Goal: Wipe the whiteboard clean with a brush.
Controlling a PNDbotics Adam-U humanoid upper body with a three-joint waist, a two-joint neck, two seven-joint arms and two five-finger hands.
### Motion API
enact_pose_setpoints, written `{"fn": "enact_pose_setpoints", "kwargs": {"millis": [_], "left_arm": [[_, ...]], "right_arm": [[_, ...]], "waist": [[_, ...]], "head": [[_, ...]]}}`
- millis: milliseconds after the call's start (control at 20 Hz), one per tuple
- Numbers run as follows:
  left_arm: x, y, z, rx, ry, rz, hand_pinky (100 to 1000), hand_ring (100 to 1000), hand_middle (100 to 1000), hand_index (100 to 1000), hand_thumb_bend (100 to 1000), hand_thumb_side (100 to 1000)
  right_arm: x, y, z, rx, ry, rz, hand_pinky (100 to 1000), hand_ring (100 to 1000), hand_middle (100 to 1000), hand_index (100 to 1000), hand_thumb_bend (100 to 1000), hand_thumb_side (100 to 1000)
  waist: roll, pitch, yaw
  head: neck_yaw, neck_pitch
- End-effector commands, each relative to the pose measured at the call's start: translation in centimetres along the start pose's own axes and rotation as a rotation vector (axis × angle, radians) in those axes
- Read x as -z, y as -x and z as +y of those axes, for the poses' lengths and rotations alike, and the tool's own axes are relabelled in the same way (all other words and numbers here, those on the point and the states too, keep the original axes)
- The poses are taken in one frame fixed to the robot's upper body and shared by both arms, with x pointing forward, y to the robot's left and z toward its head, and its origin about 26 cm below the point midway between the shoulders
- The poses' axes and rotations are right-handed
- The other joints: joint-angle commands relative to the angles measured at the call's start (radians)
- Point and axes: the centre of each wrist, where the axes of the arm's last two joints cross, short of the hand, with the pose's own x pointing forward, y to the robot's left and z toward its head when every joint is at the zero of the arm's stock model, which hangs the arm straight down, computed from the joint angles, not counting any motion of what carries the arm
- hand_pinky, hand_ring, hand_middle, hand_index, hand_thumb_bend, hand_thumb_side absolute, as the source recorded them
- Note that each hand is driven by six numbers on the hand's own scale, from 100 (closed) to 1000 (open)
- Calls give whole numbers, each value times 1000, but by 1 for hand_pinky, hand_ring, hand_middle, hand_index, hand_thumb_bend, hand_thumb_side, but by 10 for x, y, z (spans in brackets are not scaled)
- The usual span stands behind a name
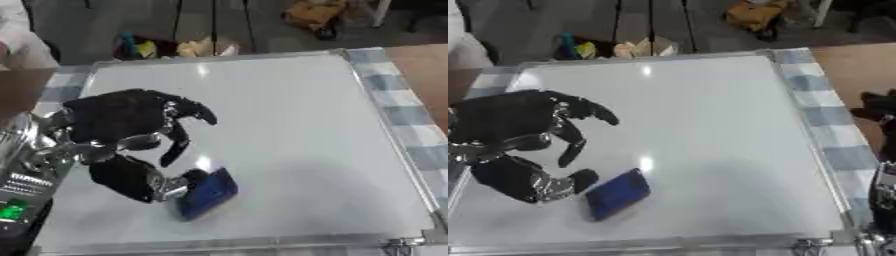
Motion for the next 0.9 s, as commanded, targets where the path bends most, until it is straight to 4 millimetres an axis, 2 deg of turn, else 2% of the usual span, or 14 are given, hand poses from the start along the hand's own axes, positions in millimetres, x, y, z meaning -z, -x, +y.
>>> {"fn": "enact_pose_setpoints", "kwargs": {"millis": [50,200,350,500,850,900], "left_arm": [[2,-1,5,174,148,-56,768,884,851,410,651,1000],[5,0,2,227,161,-18,774,891,831,436,609,1000],[10,1,-4,253,180,2,775,880,802,451,634,1000],[13,1,-7,289,195,26,768,850,767,461,705,1000],[18,0,-14,348,213,56,752,827,744,466,698,1000],[19,0,-15,350,213,56,739,815,729,466,674,1000]], "right_arm": [[7,-4,-4,-3,-7,-24,627,742,615,811,100,774],[7,-4,-4,-5,-5,-22,627,742,614,811,100,772],[7,-3,-4,-7,-4,-18,627,742,613,811,100,771],[7,-3,-4,-8,-4,-15,626,743,612,810,100,770],[7,-4,-3,-7,-6,-11,626,743,611,809,100,770],[7,-4,-3,-7,-6,-11,626,743,611,809,100,770]], "waist": [[-5,-22,2],[-5,-22,2],[-4,-22,0],[-4,-22,1],[-3,-21,2],[-3,-21,2]], "head": [[-1,6],[0,6],[0,10],[0,13],[0,15],[0,15]]}}
